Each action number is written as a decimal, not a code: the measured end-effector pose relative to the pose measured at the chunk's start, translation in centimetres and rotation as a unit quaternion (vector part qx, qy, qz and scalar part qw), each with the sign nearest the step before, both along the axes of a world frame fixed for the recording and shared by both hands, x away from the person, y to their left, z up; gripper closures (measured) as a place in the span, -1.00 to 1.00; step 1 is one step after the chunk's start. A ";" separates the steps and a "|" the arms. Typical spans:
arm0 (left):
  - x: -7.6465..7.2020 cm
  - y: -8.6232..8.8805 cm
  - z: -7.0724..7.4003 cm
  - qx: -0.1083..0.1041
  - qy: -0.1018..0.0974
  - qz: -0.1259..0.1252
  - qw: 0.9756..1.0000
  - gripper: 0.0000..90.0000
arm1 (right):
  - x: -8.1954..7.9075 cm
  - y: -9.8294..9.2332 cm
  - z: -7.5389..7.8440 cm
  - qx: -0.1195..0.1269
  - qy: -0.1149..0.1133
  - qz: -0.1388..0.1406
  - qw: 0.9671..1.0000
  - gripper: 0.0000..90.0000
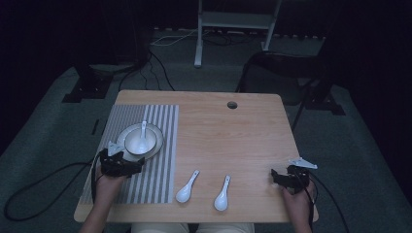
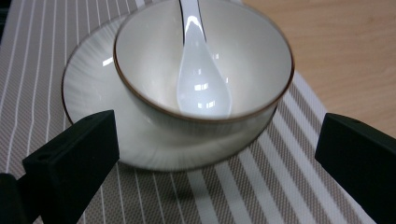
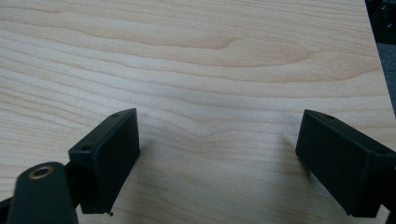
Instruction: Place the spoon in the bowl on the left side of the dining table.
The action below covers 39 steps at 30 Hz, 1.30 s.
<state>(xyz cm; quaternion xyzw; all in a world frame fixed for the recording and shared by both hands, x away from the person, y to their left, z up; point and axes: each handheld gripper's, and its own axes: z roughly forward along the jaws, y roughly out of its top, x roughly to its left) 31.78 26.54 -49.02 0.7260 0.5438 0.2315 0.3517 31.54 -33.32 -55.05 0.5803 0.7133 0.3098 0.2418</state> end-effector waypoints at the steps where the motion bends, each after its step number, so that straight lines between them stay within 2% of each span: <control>1: -0.2 0.1 -0.2 -0.004 0.001 -0.001 1.000 -1.00 | 0.0 0.0 0.0 0.000 0.000 0.000 1.000 -0.71; 5: -1.0 0.6 -0.8 -0.003 0.003 0.005 1.000 -1.00 | 0.0 0.0 0.0 0.001 0.000 -0.001 1.000 -0.71; 9: -1.9 1.0 -1.3 0.001 -0.004 0.002 1.000 -1.00 | 0.0 0.0 0.0 0.000 0.000 0.000 1.000 -0.71; 15: -3.3 1.9 -2.0 -0.009 -0.012 0.011 1.000 -1.00 | 0.0 0.0 0.0 0.000 0.001 -0.001 1.000 -0.71; 16: -3.6 2.0 -2.2 -0.012 -0.012 0.011 1.000 -1.00 | 0.0 0.0 0.0 0.000 0.000 0.000 1.000 -0.71; 26: -5.3 3.1 -3.6 -0.001 0.007 0.017 1.000 -1.00 | 0.0 0.0 0.0 0.000 0.001 0.000 1.000 -0.71; 30: -6.1 3.7 -4.0 -0.011 0.014 0.026 1.000 -1.00 | 0.0 0.0 0.0 0.000 0.001 -0.001 1.000 -0.71; 39: -8.1 4.6 -4.3 0.003 0.013 0.039 0.999 -1.00 | 0.0 0.0 0.0 0.001 0.000 0.000 1.000 -0.71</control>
